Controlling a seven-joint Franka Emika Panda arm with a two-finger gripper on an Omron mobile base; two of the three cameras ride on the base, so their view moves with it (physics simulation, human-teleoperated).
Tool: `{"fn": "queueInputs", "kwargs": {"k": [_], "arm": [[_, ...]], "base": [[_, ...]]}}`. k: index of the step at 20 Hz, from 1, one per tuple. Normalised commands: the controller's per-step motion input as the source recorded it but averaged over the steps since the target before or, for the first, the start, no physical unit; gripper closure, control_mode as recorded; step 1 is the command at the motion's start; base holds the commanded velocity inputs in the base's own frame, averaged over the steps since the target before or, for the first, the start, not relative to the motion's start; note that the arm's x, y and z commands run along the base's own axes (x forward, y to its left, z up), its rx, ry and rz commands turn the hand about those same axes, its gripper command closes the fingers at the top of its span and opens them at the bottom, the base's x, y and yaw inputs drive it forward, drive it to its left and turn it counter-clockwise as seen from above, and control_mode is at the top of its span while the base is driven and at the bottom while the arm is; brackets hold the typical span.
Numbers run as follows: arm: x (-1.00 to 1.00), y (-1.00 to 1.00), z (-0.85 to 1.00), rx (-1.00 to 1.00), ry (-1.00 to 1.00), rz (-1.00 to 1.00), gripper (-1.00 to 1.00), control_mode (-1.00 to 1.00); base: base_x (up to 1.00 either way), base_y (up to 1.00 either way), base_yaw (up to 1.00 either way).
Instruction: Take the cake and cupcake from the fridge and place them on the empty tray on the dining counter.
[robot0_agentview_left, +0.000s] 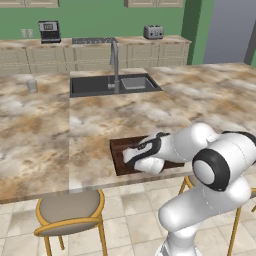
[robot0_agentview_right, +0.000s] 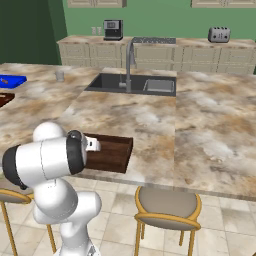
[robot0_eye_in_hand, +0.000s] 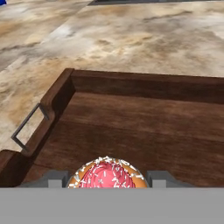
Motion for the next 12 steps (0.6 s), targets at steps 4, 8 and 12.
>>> {"fn": "queueInputs", "kwargs": {"k": [4, 8, 12], "arm": [[0.0, 0.0, 0.12, 0.0, -0.08, -0.02, 1.0, -1.0], [0.0, 0.0, 0.11, 0.0, -0.08, -0.03, -1.0, -1.0], [0.0, 0.0, 0.11, 0.0, 0.0, -0.03, -1.0, -1.0]], "base": [[0.0, 0.0, 0.0], [0.0, 0.0, 0.0], [0.0, 0.0, 0.0]]}}
